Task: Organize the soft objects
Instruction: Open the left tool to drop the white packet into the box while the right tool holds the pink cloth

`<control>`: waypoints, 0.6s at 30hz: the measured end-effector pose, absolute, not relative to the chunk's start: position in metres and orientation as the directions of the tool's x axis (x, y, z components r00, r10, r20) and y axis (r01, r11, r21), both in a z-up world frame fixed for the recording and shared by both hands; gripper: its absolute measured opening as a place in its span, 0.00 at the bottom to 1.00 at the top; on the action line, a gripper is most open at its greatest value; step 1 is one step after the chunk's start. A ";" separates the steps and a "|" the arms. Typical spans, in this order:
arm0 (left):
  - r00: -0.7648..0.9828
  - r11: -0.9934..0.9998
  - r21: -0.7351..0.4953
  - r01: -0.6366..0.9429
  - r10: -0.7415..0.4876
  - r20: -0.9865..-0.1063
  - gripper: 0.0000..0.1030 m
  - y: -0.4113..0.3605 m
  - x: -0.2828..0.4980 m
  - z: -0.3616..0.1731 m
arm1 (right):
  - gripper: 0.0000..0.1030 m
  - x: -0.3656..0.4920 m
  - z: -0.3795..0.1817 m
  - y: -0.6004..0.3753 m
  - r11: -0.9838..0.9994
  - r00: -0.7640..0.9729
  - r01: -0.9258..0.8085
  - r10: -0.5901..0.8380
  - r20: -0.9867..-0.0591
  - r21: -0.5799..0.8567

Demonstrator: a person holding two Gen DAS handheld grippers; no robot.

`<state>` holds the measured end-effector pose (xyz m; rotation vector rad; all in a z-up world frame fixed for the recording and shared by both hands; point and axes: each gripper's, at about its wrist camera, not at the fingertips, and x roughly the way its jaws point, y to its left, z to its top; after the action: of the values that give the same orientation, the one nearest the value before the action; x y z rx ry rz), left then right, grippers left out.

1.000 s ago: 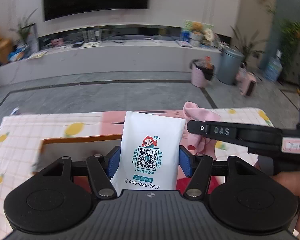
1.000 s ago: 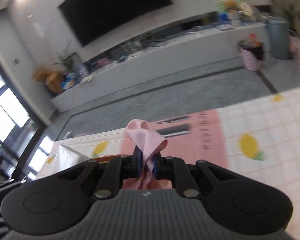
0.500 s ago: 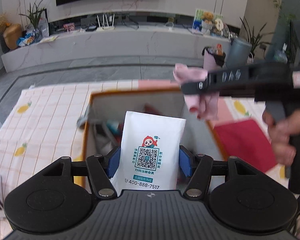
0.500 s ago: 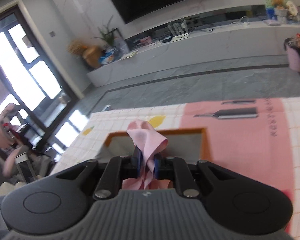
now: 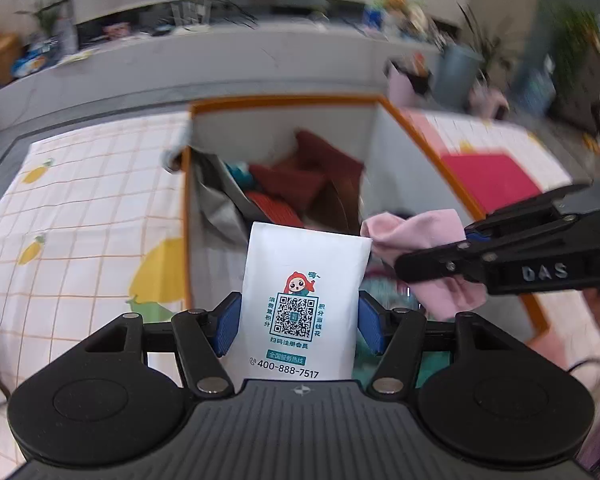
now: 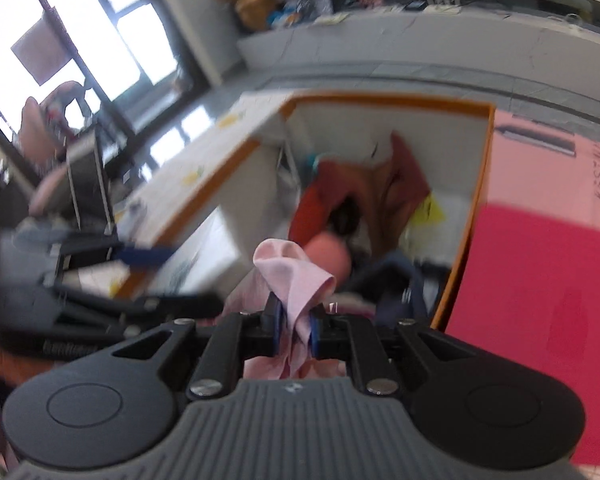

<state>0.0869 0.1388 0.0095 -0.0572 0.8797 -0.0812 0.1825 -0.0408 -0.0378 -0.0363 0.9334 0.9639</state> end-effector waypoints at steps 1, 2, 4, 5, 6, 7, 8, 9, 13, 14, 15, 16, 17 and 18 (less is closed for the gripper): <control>0.624 0.995 -0.072 0.069 -0.099 -0.775 0.67 0.138 0.087 0.006 | 0.10 0.175 -0.038 -0.041 0.590 0.225 -0.730 0.683 -0.695 0.344; 0.609 0.994 -0.061 0.087 -0.101 -0.787 0.67 0.136 0.089 0.002 | 0.10 0.171 -0.038 -0.040 0.586 0.222 -0.740 0.678 -0.701 0.332; 0.609 0.995 -0.043 0.095 -0.092 -0.788 0.67 0.133 0.091 -0.001 | 0.10 0.166 -0.038 -0.038 0.580 0.207 -0.747 0.666 -0.716 0.324; 0.611 0.995 -0.028 0.099 -0.083 -0.787 0.67 0.130 0.092 -0.002 | 0.10 0.164 -0.039 -0.037 0.579 0.204 -0.751 0.662 -0.721 0.318; 0.612 0.995 -0.015 0.097 -0.071 -0.788 0.67 0.128 0.092 -0.004 | 0.10 0.163 -0.039 -0.037 0.576 0.202 -0.756 0.656 -0.727 0.311; 0.612 0.995 -0.006 0.096 -0.064 -0.788 0.67 0.126 0.092 -0.005 | 0.10 0.161 -0.039 -0.035 0.573 0.197 -0.760 0.652 -0.732 0.306; 0.610 0.996 0.002 0.095 -0.056 -0.790 0.67 0.125 0.093 -0.006 | 0.10 0.160 -0.038 -0.035 0.570 0.192 -0.763 0.650 -0.736 0.304; 0.612 0.996 0.017 0.091 -0.042 -0.790 0.67 0.123 0.093 -0.007 | 0.10 0.159 -0.038 -0.034 0.569 0.190 -0.765 0.647 -0.739 0.301; 0.608 0.996 0.042 0.082 -0.016 -0.794 0.68 0.121 0.093 -0.010 | 0.10 0.153 -0.038 -0.037 0.568 0.195 -0.774 0.635 -0.747 0.281; 0.607 0.996 0.043 0.082 -0.015 -0.794 0.69 0.122 0.093 -0.010 | 0.10 0.153 -0.038 -0.037 0.567 0.191 -0.773 0.635 -0.748 0.284; 0.609 0.996 0.040 0.080 -0.017 -0.793 0.73 0.123 0.094 -0.010 | 0.10 0.152 -0.038 -0.038 0.571 0.193 -0.770 0.634 -0.749 0.285; 0.612 0.996 0.035 0.079 -0.021 -0.791 0.76 0.124 0.093 -0.010 | 0.10 0.151 -0.037 -0.039 0.571 0.191 -0.770 0.632 -0.751 0.285; 0.614 0.996 0.027 0.082 -0.029 -0.789 0.79 0.125 0.092 -0.010 | 0.10 0.150 -0.037 -0.039 0.570 0.190 -0.772 0.629 -0.754 0.281; 0.615 0.996 0.018 0.090 -0.041 -0.787 0.80 0.126 0.092 -0.010 | 0.10 0.149 -0.036 -0.039 0.571 0.196 -0.775 0.625 -0.756 0.271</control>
<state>0.0922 0.1260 -0.0101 0.0581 0.9051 -0.0759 0.1489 -0.0390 -0.0362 -0.1847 0.9574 0.9878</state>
